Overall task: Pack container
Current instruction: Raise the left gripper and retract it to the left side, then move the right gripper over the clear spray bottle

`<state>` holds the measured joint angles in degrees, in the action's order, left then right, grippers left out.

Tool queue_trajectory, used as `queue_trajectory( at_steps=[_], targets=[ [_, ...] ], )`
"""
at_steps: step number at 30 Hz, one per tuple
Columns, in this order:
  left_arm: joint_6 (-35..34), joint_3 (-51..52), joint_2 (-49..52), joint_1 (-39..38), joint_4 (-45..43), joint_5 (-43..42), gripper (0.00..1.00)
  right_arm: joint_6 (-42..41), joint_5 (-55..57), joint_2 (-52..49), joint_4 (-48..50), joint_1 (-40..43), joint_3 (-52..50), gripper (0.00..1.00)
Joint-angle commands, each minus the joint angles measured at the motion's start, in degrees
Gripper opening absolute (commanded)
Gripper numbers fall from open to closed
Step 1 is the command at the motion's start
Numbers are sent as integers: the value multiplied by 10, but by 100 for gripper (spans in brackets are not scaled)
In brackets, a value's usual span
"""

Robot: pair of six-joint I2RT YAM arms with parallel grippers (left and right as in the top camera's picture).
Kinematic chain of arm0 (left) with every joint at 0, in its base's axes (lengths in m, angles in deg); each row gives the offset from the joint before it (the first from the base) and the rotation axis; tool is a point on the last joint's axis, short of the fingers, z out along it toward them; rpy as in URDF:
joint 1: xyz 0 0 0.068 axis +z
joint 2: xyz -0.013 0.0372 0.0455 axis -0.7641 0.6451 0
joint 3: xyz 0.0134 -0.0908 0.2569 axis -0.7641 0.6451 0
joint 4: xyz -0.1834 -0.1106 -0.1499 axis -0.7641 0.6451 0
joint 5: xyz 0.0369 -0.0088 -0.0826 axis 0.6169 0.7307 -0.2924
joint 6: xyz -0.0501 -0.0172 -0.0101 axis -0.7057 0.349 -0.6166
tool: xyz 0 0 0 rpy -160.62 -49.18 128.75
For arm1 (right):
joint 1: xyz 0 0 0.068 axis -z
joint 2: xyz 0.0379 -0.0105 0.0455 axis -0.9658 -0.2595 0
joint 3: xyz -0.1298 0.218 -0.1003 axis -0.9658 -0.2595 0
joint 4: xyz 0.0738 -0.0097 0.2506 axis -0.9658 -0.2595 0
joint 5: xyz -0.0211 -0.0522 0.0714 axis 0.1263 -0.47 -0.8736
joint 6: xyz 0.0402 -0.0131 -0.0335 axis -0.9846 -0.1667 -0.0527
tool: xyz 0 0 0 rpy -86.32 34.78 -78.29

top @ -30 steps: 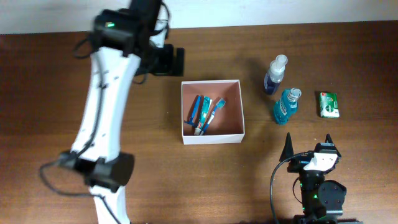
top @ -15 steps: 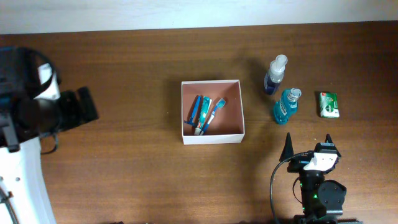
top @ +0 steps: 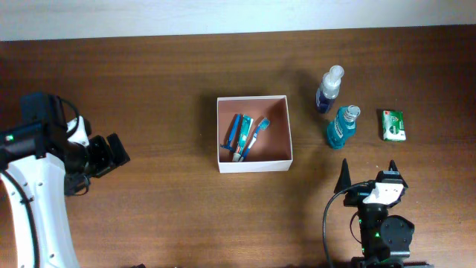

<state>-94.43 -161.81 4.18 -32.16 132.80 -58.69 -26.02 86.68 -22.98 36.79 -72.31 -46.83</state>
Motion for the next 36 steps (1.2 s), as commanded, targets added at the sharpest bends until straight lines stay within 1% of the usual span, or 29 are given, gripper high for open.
queue_trajectory(
  at_steps=[1,3,5,8,10,13,15,16,19,21,22,23,24,26,27,28,31,32,33,35,36],
  targets=[
    [5,26,-8,3,-21,-10,99,-3,-45,3,-4,-4,-3,98],
    [5,26,-8,3,-33,-11,99,-30,-95,3,7,-4,-3,98],
    [5,26,-8,3,-45,-11,99,-55,-154,3,44,-4,-3,99],
    [5,26,-8,3,-55,-10,99,-54,-235,3,138,-4,-2,98],
    [5,26,-8,3,-56,-10,99,-54,-265,3,198,-4,18,98],
    [5,26,-8,3,-56,-10,99,-38,-265,3,165,-4,74,98],
    [5,26,-8,3,-56,-10,99,21,-255,-1,79,-3,160,98],
    [5,26,-8,3,-56,-10,99,35,-242,-5,54,-3,187,98],
    [5,26,-8,3,-56,-10,99,46,-161,-36,-34,-3,282,98],
    [5,26,-8,3,-56,-10,99,48,-103,-87,-107,-3,360,98],
    [5,26,-8,3,-56,-10,99,62,-93,-116,-139,-3,395,98],
    [5,26,-8,3,-56,-10,99,82,-90,-151,-173,-3,433,98],
    [5,26,-8,3,-56,-10,99,103,-90,-214,-229,-3,495,98],
    [5,26,-8,3,-56,-10,99,118,-90,-300,-300,-3,578,98],
    [5,26,-8,3,-56,-10,100,119,-86,-334,-330,-3,612,98],
    [5,26,-8,3,-56,-10,99,119,-81,-390,-377,-3,670,98],
    [5,26,-8,3,-56,-10,99,119,-64,-513,-483,-3,814,98],
    [5,26,-8,3,-56,-10,99,119,-52,-565,-532,-1,885,98],
    [5,26,-8,3,-56,-10,99,120,-52,-611,-579,7,954,98],
    [5,26,-8,3,-56,-10,99,120,-55,-677,-643,30,1058,98],
    [5,26,-8,3,-56,-10,99,120,-69,-718,-682,53,1120,98]
  ],
)
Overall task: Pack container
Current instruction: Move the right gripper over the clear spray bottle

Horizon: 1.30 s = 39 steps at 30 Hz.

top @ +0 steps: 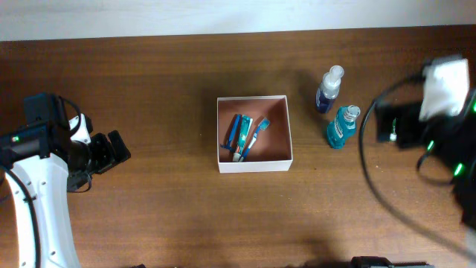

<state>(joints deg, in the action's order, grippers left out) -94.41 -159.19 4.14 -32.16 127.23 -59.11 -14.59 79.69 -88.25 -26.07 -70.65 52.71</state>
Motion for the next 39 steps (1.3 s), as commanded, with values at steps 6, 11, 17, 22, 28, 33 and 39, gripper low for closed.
queue_trajectory(
  at_steps=[6,11,17,22,28,33,39],
  targets=[
    [5,0,-7,3,0,-6,99,6,-118,-202,-162,180,267,98],
    [5,0,-7,3,0,-6,99,-45,-124,-247,-174,223,266,98],
    [5,0,-7,3,0,-6,99,-66,-125,-286,-169,223,266,98],
    [5,0,-7,3,0,-6,100,-56,-261,-313,-142,223,266,98],
    [5,0,-7,3,0,-6,99,6,-258,-325,-145,175,266,99],
    [5,0,-7,3,0,-6,100,6,-180,-351,-153,106,265,99],
    [5,0,-7,3,0,-6,99,5,-116,-389,-115,29,265,100]
  ],
)
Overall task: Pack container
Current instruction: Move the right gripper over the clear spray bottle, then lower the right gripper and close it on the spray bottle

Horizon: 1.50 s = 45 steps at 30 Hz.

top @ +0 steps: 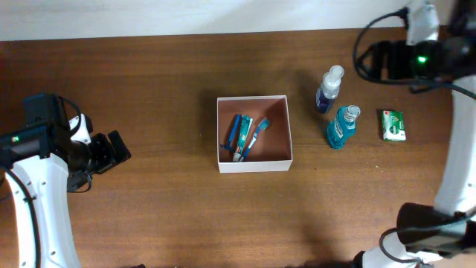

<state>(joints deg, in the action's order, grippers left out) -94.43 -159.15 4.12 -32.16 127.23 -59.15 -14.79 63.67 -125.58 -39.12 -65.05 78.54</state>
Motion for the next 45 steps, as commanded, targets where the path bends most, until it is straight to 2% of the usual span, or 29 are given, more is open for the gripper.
queue_trajectory(
  at_steps=[1,9,12,17,20,24,32,45],
  targets=[
    [5,-1,-7,3,0,-5,99,4,53,-24,25,-36,7,100],
    [5,-1,-7,3,0,-5,99,-46,86,-92,75,-63,7,100],
    [5,-1,-7,3,0,-5,100,-66,88,-130,80,-74,7,96],
    [5,-1,-7,3,0,-5,99,-168,96,-168,108,-87,7,93],
    [5,-1,-7,3,0,-5,99,-212,119,-174,120,-99,7,94],
    [5,-1,-7,3,0,-5,99,-216,199,-179,117,-125,7,95],
    [5,-1,-7,3,0,-5,99,-310,242,-200,111,-133,7,95],
    [5,-1,-7,3,0,-5,99,-355,256,-216,90,-133,7,95]
  ],
)
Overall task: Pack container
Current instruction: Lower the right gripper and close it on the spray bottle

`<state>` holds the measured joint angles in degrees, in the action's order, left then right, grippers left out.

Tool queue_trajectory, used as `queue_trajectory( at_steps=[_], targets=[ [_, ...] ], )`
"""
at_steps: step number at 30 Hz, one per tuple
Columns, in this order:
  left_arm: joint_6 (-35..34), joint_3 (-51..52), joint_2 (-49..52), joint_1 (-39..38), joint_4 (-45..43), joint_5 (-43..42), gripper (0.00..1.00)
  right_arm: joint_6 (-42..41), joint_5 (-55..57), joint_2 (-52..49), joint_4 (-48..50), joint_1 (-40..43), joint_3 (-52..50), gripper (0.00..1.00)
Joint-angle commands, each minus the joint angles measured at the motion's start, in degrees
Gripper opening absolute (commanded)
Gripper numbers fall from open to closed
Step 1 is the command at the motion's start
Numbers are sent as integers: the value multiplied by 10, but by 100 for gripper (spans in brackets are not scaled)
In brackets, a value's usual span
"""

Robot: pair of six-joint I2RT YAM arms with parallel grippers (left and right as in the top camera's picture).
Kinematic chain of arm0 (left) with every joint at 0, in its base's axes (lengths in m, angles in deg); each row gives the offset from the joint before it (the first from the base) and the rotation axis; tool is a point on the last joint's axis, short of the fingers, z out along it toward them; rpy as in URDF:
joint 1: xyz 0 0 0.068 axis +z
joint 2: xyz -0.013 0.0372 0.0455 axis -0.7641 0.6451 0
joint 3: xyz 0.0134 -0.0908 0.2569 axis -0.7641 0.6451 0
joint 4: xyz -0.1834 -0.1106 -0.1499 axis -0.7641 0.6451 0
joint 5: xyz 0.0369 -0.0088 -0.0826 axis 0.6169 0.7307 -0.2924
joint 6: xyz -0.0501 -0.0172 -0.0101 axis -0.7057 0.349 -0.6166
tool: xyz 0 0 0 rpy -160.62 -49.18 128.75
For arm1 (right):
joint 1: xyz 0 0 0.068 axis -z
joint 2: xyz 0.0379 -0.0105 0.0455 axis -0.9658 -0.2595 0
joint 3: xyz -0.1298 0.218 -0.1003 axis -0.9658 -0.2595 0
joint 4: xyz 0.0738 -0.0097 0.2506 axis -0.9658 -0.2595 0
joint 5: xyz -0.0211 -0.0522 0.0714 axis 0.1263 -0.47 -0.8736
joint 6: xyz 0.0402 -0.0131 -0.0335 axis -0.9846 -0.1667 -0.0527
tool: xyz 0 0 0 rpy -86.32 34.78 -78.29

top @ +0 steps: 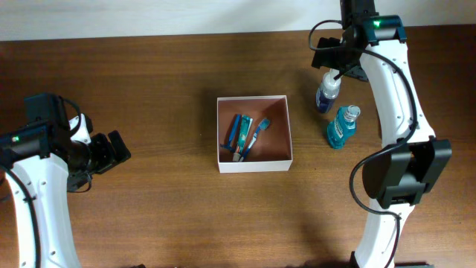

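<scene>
A white box (222,134) with a brown floor stands mid-table; a blue toothpaste tube (236,132) and a toothbrush (253,138) lie in it. Right of the box stand a blue spray bottle (326,91) and a teal mouthwash bottle (341,127). My right gripper (336,64) hangs over the spray bottle's white head, its fingers apart and holding nothing. My left gripper (110,152) stays open and empty far to the left. The right arm covers the spot right of the mouthwash bottle.
The right arm (398,97) arcs from the front right edge up over the table's right side. A pale wall strip (149,18) borders the far edge. Bare brown wood (163,89) lies between the left gripper and the box.
My right gripper has moved left from the far right corner to just above the spray bottle. The arm now covers the green packet. The left arm has not moved.
My right gripper first rested open at the front right edge, with the green packet in view beside the bottles. It then stood raised over the right side, then at the far right corner, and now over the spray bottle. Box contents and left arm unchanged.
</scene>
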<state>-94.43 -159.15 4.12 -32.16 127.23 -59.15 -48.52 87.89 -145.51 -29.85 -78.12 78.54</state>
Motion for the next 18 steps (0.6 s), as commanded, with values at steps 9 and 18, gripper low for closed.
queue_trajectory(
  at_steps=[9,18],
  targets=[
    [5,-1,-7,3,0,-6,99,-22,14,-36,6,-1,7,94],
    [5,-1,-7,3,0,-5,99,-35,28,-36,5,7,7,83]
  ],
)
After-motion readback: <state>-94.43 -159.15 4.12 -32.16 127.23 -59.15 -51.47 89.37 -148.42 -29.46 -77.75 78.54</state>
